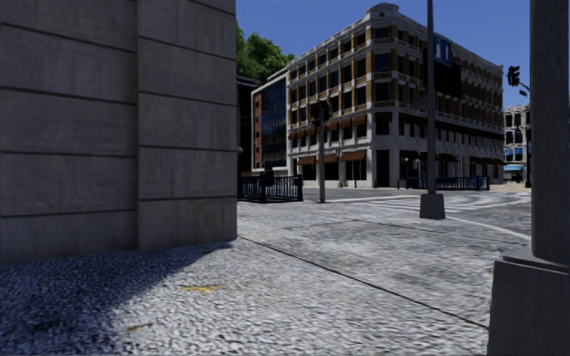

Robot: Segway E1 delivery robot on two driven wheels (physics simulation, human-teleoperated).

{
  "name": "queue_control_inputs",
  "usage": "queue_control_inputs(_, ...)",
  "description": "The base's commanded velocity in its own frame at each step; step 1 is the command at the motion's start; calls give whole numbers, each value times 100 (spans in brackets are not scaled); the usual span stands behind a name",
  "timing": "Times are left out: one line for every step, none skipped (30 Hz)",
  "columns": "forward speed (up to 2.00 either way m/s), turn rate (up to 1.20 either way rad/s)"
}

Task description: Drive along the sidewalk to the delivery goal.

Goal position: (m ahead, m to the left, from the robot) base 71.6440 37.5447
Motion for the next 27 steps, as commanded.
queue_control_inputs(200, 0)
queue_control_inputs(200, 0)
queue_control_inputs(200, 0)
queue_control_inputs(200, 0)
queue_control_inputs(200, 0)
queue_control_inputs(200, 0)
queue_control_inputs(200, 0)
queue_control_inputs(200, 0)
queue_control_inputs(200, 0)
queue_control_inputs(200, 0)
queue_control_inputs(200, 0)
queue_control_inputs(200, 0)
queue_control_inputs(200, 0)
queue_control_inputs(200, 0)
queue_control_inputs(200, 0)
queue_control_inputs(200, 0)
queue_control_inputs(200, 0)
queue_control_inputs(200, 0)
queue_control_inputs(200, 0)
queue_control_inputs(200, 0)
queue_control_inputs(200, 0)
queue_control_inputs(200, 0)
queue_control_inputs(200, 0)
queue_control_inputs(200, 0)
queue_control_inputs(200, 0)
queue_control_inputs(200, 0)
queue_control_inputs(200, 0)
